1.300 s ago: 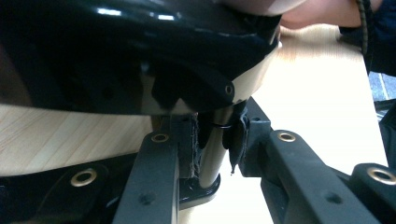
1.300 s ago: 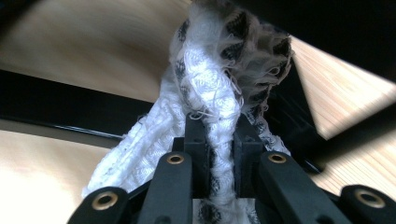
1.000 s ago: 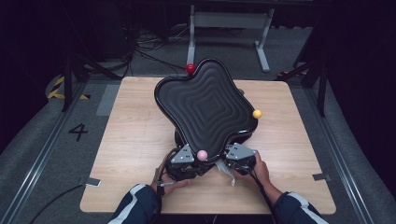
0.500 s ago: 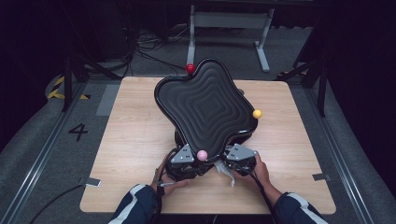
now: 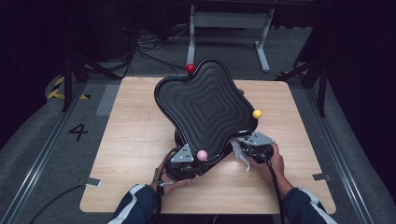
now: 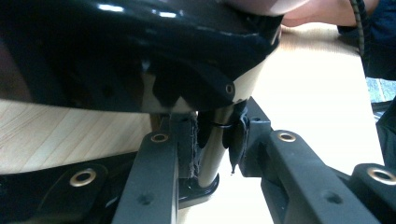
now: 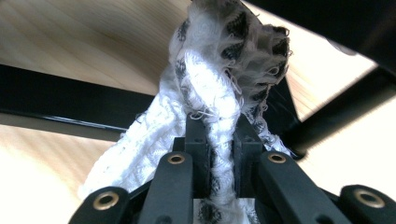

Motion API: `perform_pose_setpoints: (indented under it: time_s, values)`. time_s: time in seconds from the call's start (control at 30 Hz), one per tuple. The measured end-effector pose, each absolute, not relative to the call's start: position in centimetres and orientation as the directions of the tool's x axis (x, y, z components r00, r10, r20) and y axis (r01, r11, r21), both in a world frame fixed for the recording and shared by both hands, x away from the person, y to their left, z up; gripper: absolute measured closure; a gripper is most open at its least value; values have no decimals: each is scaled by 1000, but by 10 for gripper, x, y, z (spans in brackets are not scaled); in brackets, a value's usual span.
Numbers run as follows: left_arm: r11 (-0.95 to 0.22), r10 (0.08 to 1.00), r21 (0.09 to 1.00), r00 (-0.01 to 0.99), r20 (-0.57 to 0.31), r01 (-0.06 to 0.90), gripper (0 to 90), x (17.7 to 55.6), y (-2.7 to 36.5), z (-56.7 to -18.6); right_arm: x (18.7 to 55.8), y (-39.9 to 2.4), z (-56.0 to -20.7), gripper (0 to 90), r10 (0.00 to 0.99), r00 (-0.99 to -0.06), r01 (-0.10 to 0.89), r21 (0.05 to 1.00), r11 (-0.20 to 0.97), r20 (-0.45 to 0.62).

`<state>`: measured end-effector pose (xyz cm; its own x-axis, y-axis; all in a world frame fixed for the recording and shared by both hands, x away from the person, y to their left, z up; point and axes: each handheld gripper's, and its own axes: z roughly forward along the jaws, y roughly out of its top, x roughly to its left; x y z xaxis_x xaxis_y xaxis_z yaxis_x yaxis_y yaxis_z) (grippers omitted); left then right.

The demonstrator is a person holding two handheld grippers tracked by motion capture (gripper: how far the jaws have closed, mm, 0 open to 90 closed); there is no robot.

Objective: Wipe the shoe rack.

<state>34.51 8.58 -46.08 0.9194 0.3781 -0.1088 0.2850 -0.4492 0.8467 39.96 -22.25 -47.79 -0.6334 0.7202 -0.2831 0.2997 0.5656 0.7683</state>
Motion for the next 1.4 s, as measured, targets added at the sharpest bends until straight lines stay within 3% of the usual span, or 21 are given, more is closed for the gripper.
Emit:
perform_pose_setpoints:
  time_s: [0.17,0.53,1.0,1.4]
  values:
    - [-452,381,844,918,-109,287,732,345,86,-461,411,-242,-478,805,770,-588,359,772,525,-250]
    - [-457,377,843,920,-107,285,733,345,86,-460,405,-233,-481,804,741,-619,331,769,546,-260]
    - [-454,384,842,917,-109,290,734,344,85,-460,376,-192,-478,802,626,-714,221,747,627,-314]
    - [-455,389,841,915,-106,291,733,344,85,-460,347,-156,-477,802,524,-798,144,750,646,-298]
